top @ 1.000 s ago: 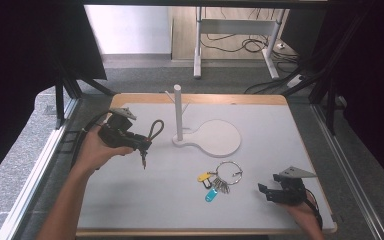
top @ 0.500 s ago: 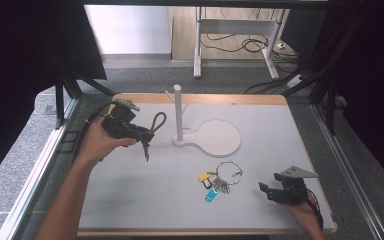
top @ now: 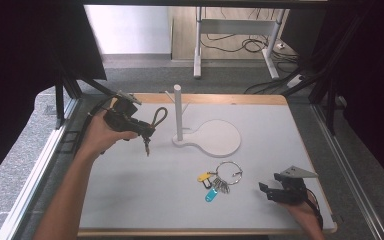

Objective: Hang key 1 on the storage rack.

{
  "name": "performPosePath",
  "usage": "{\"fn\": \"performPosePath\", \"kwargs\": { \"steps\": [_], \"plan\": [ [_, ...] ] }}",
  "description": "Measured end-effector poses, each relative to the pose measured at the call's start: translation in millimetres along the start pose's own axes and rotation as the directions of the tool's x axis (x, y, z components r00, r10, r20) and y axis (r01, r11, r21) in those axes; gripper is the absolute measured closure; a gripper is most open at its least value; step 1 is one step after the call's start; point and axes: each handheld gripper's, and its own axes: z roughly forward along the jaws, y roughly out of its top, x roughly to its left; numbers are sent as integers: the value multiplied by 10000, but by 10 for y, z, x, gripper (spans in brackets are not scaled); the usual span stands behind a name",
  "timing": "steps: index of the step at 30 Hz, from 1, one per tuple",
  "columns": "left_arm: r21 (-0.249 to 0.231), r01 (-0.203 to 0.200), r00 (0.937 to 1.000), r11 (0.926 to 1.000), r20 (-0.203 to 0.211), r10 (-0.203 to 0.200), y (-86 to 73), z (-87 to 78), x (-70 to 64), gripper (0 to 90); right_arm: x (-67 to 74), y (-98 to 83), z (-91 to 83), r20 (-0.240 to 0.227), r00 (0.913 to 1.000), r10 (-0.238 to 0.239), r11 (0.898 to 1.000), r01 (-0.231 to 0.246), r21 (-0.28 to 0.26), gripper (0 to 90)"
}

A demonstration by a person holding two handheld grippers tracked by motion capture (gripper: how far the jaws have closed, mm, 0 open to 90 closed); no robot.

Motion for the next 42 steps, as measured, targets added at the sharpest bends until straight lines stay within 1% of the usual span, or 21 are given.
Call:
{"fn": "performPosePath", "kwargs": {
  "steps": [2, 5, 6, 9, 13, 16, 20, 22, 30, 33, 42],
  "plan": [
    [34, -12, 10000, 10000, 12, 12, 10, -2, 22, 681, 1, 0, -1, 2, 10000, 23, 10000, -23, 11, 274],
    [-42, 53, 10000, 10000, 66, -53, 21, -3, 61, 681, 1, -1, 1, 11, 10000, 44, 10000, -44, 33, 274],
    [-66, 78, 9999, 9999, 123, -77, 25, -2, 80, 681, 2, -2, 4, 11, 10000, 15, 10000, -15, 30, 274],
    [-66, 106, 9999, 9999, 111, -106, 36, -2, 118, 681, 3, -4, 13, 14, 10000, -35, 10000, 35, 50, 274],
    [-241, 240, 9995, 9994, 199, -235, 54, -3, 173, 681, 2, -2, 19, 46, 10000, -20, 10000, 20, 69, 274],
    [-298, 241, 9996, 9993, 156, -237, 85, -10, 207, 681, 2, -3, 20, 54, 10000, -36, 10000, 36, 82, 274],
    [-432, 229, 9995, 9988, 206, -221, 115, -28, 223, 681, -3, -5, 14, 50, 10000, 1, 10000, -2, 68, 274],
    [-419, 209, 9995, 9989, 229, -200, 127, -36, 234, 681, -7, -6, 10, 57, 10000, 28, 10000, -29, 77, 274],
    [-572, 323, 9991, 9978, 288, -306, 176, -53, 286, 681, -10, -6, 9, 51, 10000, 23, 10000, -23, 96, 274],
    [-527, 365, 9991, 9979, 248, -352, 193, -46, 301, 681, -5, -6, 15, 54, 10000, -30, 9999, 30, 112, 274],
    [-466, 388, 9988, 9982, 319, -374, 277, -13, 343, 681, -1, -6, 24, 46, 10000, -59, 9999, 58, 153, 274]
  ]
}}
